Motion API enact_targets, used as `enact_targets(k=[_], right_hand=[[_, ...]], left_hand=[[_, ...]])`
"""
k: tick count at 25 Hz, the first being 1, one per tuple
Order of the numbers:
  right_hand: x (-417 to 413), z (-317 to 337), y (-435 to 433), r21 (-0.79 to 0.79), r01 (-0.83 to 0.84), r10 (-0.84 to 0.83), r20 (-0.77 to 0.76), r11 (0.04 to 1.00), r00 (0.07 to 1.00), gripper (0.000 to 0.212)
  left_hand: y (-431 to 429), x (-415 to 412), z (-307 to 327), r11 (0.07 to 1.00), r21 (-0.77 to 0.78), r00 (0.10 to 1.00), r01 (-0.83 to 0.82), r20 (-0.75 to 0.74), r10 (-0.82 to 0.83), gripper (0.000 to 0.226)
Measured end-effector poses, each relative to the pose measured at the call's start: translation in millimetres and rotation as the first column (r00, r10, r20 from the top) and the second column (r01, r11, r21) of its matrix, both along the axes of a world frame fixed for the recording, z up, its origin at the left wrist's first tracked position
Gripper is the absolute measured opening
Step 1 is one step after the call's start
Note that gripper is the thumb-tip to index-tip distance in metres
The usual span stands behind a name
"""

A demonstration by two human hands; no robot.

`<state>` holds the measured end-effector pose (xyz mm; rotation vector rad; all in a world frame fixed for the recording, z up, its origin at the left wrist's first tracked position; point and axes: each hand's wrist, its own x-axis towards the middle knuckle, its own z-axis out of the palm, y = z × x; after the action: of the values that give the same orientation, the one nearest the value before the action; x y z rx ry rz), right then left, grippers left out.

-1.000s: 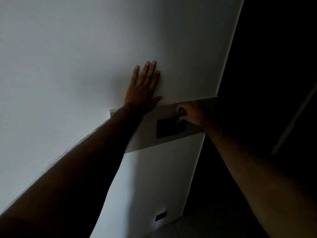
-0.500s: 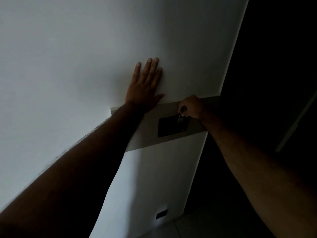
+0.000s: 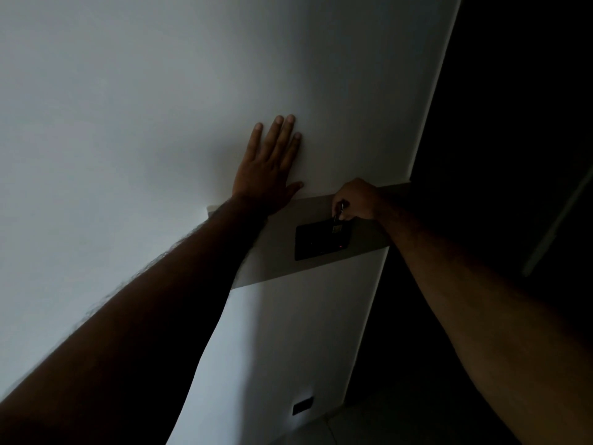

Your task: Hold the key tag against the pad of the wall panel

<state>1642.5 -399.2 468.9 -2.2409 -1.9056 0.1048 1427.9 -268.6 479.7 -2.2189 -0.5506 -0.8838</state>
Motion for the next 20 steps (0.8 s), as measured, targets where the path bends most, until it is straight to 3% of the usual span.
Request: enact_targets(k=[4,11,18,20], right_hand=[[2.0,-0.6,1.4,0.012,0.014,-0.013,-0.03,1.0,0.999,0.021],[-2.6,-9.9,-4.6,0.102,-0.006,-0.001,0.075,0.995,0.997,0.021],[-3.9,-27.9,-7.5,0.239,0.045,-0.057,0.043,0.97,0.997,0.02],[-5.0,-24.9,-5.4,0.213,0.058,-0.07,0.047,0.975,0.996,0.019]], left_hand=[[1.1,1.2,-1.2,1.0,0.001,1.0,0.001,-0.001,-0.001,0.093],[2.6,2.5,-2.7,1.0,0.002,1.0,0.018,0.012,-0.018,0.095],[1.5,3.0,-3.4,1.0,-0.008,1.0,0.02,0.014,-0.019,0.094],[1.0,3.4,-2.6,1.0,-0.012,1.0,0.014,0.014,-0.014,0.095]])
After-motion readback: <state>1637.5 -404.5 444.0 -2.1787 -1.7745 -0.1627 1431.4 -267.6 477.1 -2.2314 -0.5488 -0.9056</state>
